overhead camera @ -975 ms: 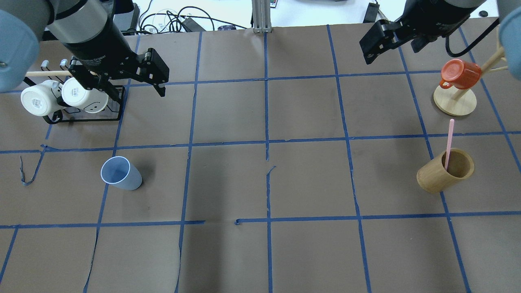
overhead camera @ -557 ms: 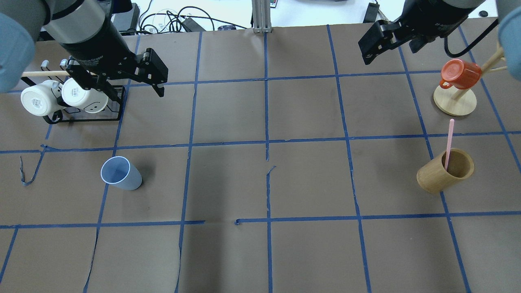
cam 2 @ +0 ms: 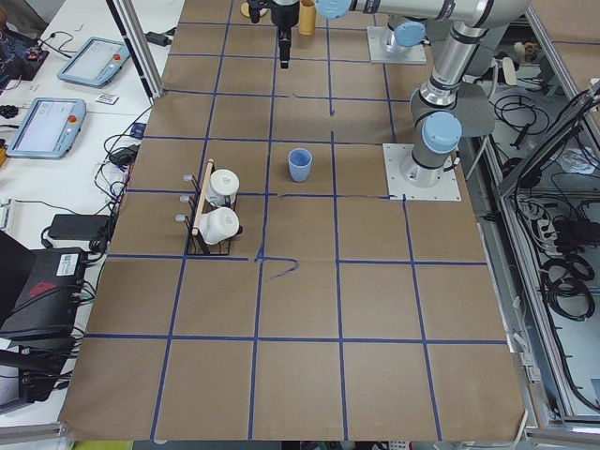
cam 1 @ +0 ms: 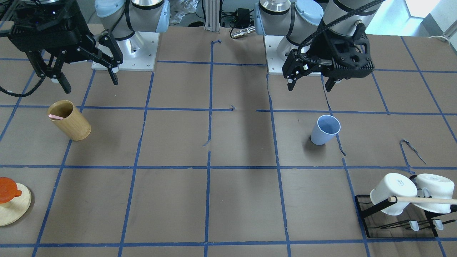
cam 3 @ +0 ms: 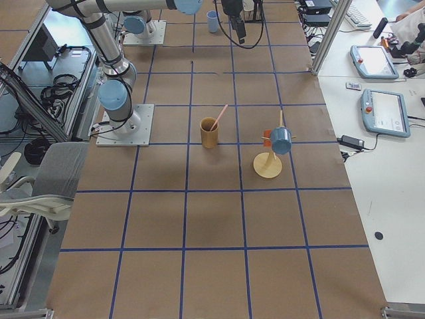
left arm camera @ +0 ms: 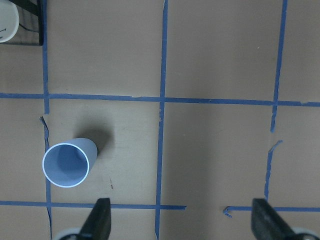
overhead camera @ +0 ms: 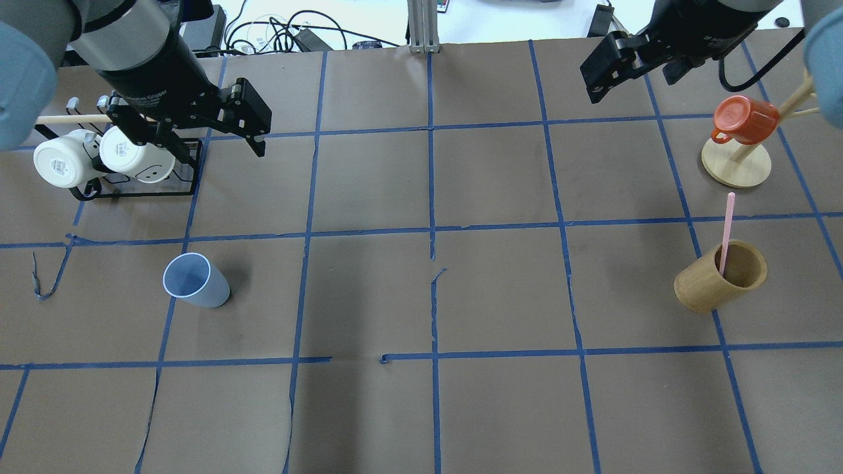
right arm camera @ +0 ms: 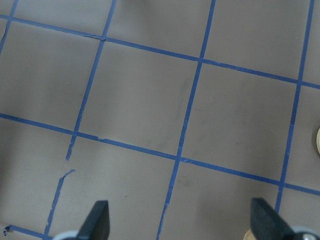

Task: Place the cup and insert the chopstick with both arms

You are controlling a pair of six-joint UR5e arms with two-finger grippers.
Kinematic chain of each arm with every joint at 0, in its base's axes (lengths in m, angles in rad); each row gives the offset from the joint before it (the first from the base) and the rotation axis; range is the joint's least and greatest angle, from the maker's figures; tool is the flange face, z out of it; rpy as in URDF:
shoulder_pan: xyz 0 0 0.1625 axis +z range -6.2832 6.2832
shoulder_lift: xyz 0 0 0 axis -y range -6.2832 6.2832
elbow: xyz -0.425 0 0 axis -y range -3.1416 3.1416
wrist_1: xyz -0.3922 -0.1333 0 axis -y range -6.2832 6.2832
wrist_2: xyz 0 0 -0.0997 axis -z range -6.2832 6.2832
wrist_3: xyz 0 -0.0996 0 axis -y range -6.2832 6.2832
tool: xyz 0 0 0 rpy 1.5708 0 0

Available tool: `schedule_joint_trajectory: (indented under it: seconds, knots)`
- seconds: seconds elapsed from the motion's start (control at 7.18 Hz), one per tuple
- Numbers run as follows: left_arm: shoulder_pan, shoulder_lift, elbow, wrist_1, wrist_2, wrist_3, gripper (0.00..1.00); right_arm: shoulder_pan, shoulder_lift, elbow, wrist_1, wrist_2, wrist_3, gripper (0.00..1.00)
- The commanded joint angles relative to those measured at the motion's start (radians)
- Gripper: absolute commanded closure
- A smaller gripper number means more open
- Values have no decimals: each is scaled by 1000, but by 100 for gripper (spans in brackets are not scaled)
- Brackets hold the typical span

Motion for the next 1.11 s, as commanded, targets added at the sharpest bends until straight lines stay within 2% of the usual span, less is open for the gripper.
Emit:
schedule_joint_trajectory:
  seconds: [0.0, 0.98]
  knots:
    - [1, 0, 0, 4, 0, -1, 0, 0, 4, 3, 2, 2, 2, 0]
    - [11, -5, -4, 1, -3, 7, 0, 0, -2, 8, 3, 9, 7, 0]
